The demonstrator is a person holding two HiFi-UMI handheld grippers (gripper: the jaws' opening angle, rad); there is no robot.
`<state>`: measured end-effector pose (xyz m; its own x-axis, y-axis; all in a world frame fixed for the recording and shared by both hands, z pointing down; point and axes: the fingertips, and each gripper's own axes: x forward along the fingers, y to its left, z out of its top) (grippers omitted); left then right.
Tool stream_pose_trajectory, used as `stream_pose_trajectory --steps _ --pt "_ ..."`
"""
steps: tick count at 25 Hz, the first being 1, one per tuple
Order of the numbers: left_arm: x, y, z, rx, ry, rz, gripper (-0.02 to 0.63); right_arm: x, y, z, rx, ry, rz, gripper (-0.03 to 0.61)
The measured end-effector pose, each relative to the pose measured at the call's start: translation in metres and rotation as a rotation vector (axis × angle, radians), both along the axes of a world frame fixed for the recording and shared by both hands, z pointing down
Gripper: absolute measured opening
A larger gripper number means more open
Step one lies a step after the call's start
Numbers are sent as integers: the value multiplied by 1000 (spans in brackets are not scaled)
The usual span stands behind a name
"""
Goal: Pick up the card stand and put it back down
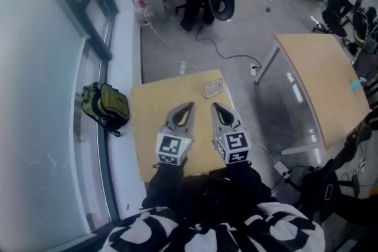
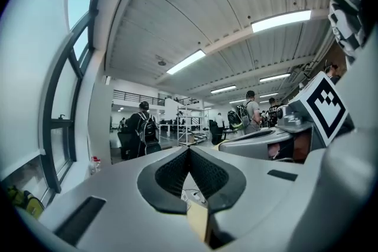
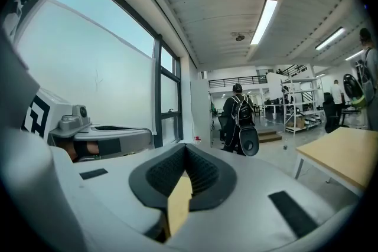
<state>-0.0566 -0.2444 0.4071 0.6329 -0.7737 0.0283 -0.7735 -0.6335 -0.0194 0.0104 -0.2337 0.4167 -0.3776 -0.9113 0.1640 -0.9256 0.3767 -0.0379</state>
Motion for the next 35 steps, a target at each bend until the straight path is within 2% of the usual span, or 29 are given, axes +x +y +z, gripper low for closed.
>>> stream_pose_trajectory --steps 11,35 --pt "-14 -7 4 -23 31 1 5 -11 -4 -6 24 35 22 17" --pt "-17 -17 4 -39 74 -3 5 -25 -12 -8 16 73 -12 17"
